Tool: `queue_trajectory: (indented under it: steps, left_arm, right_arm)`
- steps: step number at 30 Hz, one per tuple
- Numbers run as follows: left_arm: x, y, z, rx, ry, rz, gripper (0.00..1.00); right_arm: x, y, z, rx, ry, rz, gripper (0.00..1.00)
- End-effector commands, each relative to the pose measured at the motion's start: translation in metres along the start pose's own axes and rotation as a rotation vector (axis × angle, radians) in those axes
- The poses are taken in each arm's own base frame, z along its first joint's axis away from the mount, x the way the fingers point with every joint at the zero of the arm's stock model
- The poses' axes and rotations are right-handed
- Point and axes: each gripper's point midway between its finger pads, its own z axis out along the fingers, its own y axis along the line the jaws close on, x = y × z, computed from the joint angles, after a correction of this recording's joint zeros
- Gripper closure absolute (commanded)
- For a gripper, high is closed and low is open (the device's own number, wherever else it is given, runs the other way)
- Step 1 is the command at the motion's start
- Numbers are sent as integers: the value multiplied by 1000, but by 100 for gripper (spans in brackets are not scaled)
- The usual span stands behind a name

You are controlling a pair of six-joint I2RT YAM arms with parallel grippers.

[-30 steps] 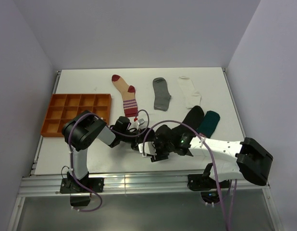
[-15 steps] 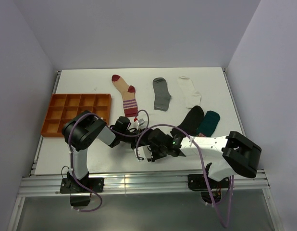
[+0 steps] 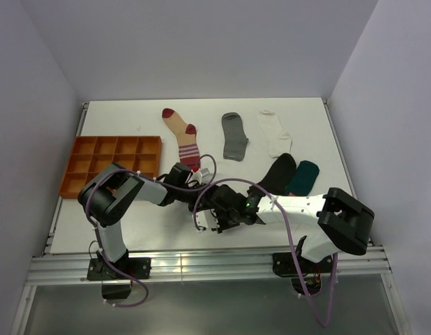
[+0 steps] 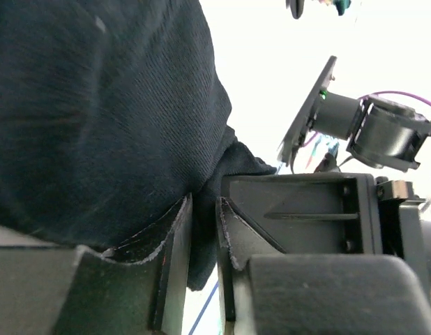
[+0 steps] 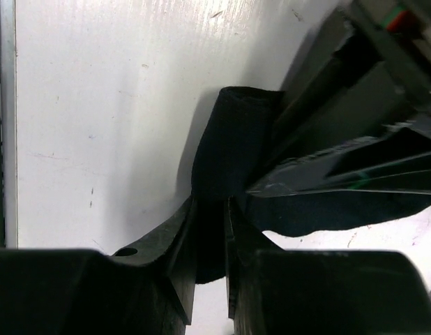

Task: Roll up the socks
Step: Roll the sock at the center of the board.

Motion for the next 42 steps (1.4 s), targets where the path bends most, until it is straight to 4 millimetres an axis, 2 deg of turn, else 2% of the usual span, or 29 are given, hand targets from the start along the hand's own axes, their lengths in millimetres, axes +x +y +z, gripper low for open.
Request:
queue_trajectory:
  steps: [1, 8, 16, 20, 26, 31, 34, 36, 37, 38, 40, 41, 42]
  left_arm:
    - [-24, -5, -12, -45, -77, 63, 75]
    - [-38, -8, -14, -39, -107, 66, 73]
    - [-64, 5, -5, -115, -140, 50, 78]
    - [-66, 16, 3, -137, -120, 24, 81]
    - [-65, 26, 11, -142, -92, 6, 83]
    - [-74, 27, 17, -136, -87, 10, 84]
    - [-77, 22, 20, -118, -81, 18, 84]
    - [-76, 19, 19, -113, -83, 24, 83]
    - [-75, 19, 19, -114, -82, 28, 82]
    - [-73, 17, 18, -110, -80, 31, 81]
    - [-72, 17, 16, -110, -82, 35, 81]
    - [-71, 16, 16, -106, -82, 40, 80]
    - [-70, 17, 16, -110, -83, 46, 80]
  right_arm:
    - [20, 34, 2, -131, 70, 51, 83]
    - [24, 40, -3, -152, 89, 63, 84]
    - [28, 47, -10, -183, 109, 65, 84]
    - [20, 52, -17, -234, 92, 67, 84]
    - [18, 58, -16, -330, 111, 88, 84]
    - [12, 66, -14, -444, 113, 113, 84]
    - [8, 64, -12, -497, 98, 146, 84]
    - [4, 52, -12, -507, 71, 190, 84]
    - [9, 54, -12, -549, 85, 214, 84]
    - [4, 42, -14, -557, 42, 261, 84]
    - [10, 40, -18, -629, 33, 324, 84]
    - [3, 30, -20, -641, -12, 349, 84]
    - [13, 28, -22, -685, -9, 410, 84]
